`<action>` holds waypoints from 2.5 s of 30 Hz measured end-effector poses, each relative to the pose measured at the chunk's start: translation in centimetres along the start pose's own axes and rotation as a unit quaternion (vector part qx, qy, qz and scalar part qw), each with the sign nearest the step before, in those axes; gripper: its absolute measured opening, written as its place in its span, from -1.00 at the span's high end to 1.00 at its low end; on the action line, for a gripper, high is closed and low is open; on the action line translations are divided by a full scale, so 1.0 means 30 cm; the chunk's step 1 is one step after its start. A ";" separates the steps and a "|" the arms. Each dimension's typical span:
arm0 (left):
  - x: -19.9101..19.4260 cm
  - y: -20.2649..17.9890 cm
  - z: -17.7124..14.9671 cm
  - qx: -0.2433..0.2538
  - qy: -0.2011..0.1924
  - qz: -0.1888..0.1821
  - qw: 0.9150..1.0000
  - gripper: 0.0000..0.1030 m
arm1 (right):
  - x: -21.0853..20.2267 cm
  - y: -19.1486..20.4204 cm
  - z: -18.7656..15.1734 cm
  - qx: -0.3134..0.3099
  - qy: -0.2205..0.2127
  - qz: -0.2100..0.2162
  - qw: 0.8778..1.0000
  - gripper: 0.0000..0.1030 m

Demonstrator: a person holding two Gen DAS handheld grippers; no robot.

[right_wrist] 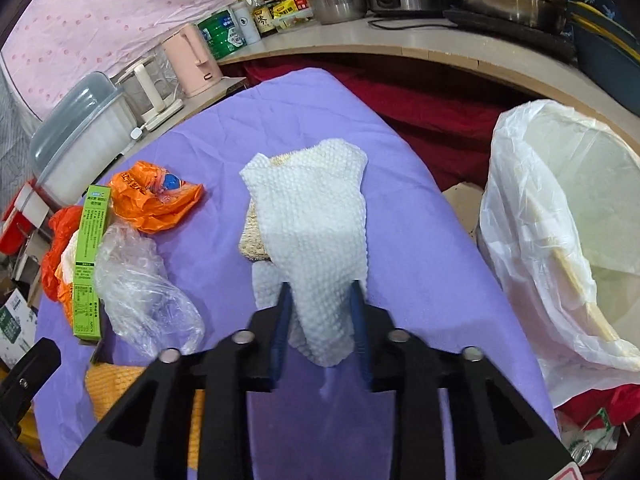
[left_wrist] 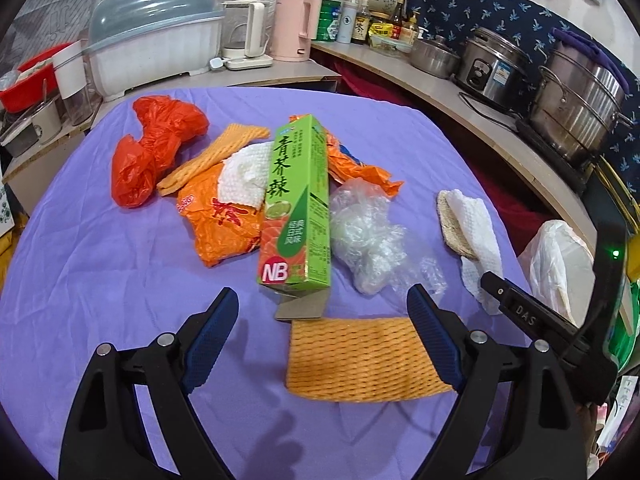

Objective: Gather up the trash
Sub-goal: 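Grasp the white paper towel with the right gripper, then lift the towel with the right gripper while the left grasps the beige scrubber pad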

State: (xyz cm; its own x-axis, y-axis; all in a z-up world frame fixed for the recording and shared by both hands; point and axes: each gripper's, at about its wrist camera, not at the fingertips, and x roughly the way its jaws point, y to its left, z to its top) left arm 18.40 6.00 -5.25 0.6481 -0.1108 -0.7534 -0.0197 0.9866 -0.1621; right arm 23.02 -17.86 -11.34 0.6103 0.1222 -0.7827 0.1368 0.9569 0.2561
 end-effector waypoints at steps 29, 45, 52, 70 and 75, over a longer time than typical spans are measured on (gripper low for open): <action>0.002 -0.448 -0.367 0.091 0.122 -0.090 0.984 -0.29 | -0.426 -0.320 -0.425 0.098 0.013 0.055 0.994 0.90; 0.075 -0.538 -0.356 0.161 0.104 -0.023 0.981 -0.34 | -0.505 -0.392 -0.361 0.117 -0.032 0.080 0.989 0.92; 0.066 -0.539 -0.353 0.148 0.116 -0.051 0.981 -0.36 | -0.578 -0.455 -0.297 0.125 -0.077 0.047 0.988 0.96; 0.099 -0.541 -0.280 0.111 0.121 -0.071 0.984 -0.49 | -0.449 -0.352 -0.374 0.037 -0.027 0.041 0.998 -0.24; 0.127 -0.543 -0.246 0.117 0.119 -0.065 0.984 -0.49 | -0.347 -0.306 -0.352 -0.004 -0.012 0.030 0.999 0.00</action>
State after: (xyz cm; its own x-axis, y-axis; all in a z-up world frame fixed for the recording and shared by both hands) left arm 15.56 -11.37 -10.19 0.4369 -0.2351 -0.8682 0.2461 0.9596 -0.1360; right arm 7.17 -25.14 -11.55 0.6351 0.1732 -0.7528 0.0941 0.9499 0.2979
